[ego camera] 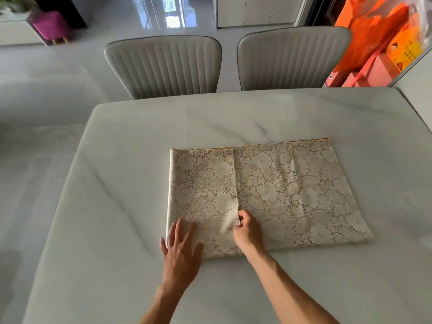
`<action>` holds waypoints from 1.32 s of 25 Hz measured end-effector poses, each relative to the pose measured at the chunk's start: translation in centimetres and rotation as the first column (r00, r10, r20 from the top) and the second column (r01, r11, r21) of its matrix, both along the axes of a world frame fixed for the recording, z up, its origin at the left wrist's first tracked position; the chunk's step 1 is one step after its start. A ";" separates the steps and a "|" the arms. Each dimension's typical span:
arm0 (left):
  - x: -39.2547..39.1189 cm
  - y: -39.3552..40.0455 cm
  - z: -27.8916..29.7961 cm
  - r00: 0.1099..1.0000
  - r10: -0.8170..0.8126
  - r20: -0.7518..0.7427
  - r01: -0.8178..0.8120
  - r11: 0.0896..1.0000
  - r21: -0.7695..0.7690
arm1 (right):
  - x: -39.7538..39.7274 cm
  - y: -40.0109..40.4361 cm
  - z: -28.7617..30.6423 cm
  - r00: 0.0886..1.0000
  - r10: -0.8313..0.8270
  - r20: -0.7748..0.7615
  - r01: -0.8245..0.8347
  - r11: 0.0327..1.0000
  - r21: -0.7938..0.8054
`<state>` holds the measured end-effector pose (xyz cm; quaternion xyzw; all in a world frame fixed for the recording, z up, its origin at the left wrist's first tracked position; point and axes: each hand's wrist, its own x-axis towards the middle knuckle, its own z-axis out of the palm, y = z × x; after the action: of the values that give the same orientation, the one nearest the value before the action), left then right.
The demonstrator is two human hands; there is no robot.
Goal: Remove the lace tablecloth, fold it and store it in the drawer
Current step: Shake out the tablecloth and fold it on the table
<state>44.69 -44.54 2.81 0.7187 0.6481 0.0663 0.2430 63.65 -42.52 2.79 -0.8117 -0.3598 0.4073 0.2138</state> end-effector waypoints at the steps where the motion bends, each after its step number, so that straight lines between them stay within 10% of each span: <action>1: -0.8 0.5 0.2 0.997 0.076 -0.012 -0.076 0.997 0.012 | -0.2 0.2 -0.1 0.999 0.031 0.033 -0.032 0.999 0.018; 9: -2.9 5.0 0.4 0.864 0.478 0.157 -0.441 0.870 -0.219 | -0.7 -4.6 1.2 0.964 -0.033 0.263 0.049 0.997 -0.054; 12: -2.9 3.5 1.1 0.891 0.426 0.156 -0.396 0.898 -0.192 | -1.1 -8.3 1.7 0.932 -0.363 0.009 0.354 0.902 -0.247; 16: -1.2 -0.2 2.1 0.883 0.424 0.201 -0.353 0.883 -0.311 | 0.0 -6.3 1.7 0.646 -0.729 -0.228 0.695 0.685 -0.220; 22: 10.8 -6.5 2.5 0.703 0.636 0.320 -0.243 0.637 -0.732 | 11.1 -2.9 1.0 0.832 -0.553 0.042 0.540 0.826 0.163; 25: 18.3 -7.1 4.2 0.618 0.686 0.385 -0.086 0.545 -0.834 | 18.6 -3.0 1.2 0.908 -0.390 0.151 0.381 0.921 0.088; 29: 13.7 -3.1 4.0 0.838 0.455 0.302 -0.352 0.872 -0.339 | 20.8 -9.8 0.3 0.971 -0.232 0.061 0.240 0.955 -0.174; 33: 6.0 0.3 1.6 0.875 0.484 -0.002 -0.477 0.860 -0.181 | 18.1 -13.8 -0.7 0.948 -0.316 -0.048 0.313 0.948 -0.063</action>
<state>50.65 -44.23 4.44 0.5086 0.8045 0.0827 0.2954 81.73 -56.37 2.08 -0.8521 -0.2082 0.4010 0.2640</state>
